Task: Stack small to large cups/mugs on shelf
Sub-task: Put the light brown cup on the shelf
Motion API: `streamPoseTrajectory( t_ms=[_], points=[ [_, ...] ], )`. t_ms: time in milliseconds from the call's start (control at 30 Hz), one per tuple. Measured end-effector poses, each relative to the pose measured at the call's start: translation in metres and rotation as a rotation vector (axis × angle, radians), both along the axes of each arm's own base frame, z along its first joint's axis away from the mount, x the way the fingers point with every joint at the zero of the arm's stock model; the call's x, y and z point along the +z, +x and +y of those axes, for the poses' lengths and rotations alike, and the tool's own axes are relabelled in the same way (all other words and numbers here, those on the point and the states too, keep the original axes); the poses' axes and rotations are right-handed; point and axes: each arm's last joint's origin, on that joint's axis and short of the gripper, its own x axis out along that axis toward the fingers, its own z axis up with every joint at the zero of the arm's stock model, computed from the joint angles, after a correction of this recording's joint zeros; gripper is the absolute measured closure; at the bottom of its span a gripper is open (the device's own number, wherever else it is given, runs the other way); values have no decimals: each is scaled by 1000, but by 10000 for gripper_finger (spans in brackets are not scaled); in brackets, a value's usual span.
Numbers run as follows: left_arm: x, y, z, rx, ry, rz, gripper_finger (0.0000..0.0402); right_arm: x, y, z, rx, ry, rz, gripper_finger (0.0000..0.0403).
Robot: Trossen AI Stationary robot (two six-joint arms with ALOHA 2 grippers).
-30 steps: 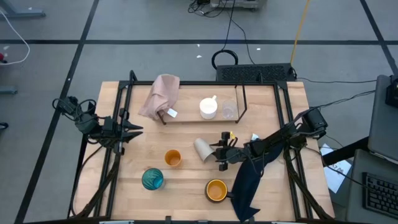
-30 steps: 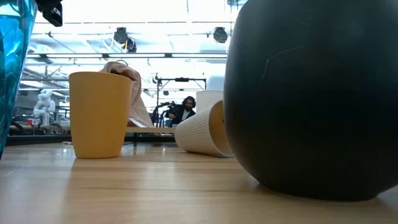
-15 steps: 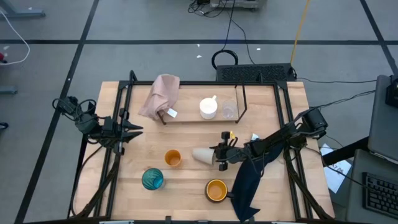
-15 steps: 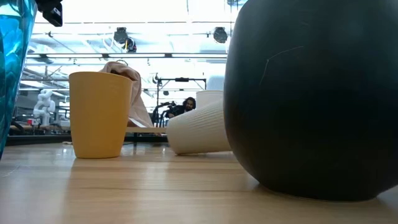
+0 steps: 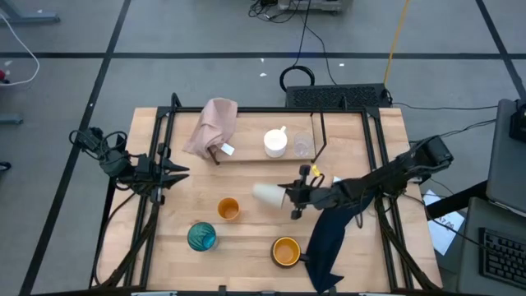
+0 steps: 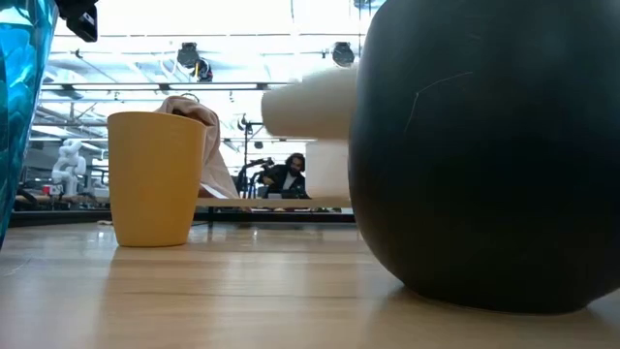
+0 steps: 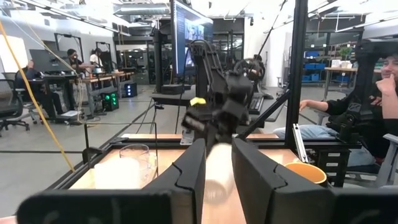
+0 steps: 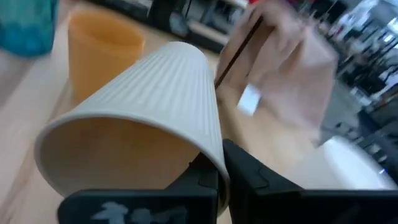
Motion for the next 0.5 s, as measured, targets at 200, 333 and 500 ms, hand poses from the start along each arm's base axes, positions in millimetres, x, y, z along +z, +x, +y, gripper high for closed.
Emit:
streamPoseTrajectory(
  t_ms=[200,333,500],
  points=[
    [0,1,0,0,1,0,321,37,-8,-4,-19,-69,-149,402],
    [-1,4,-3,-1,9,12,321,53,-9,-4,-10,-116,-261,402],
    [-2,10,-7,-1,21,32,321,57,-8,-6,-84,-180,-277,402]
  ],
)
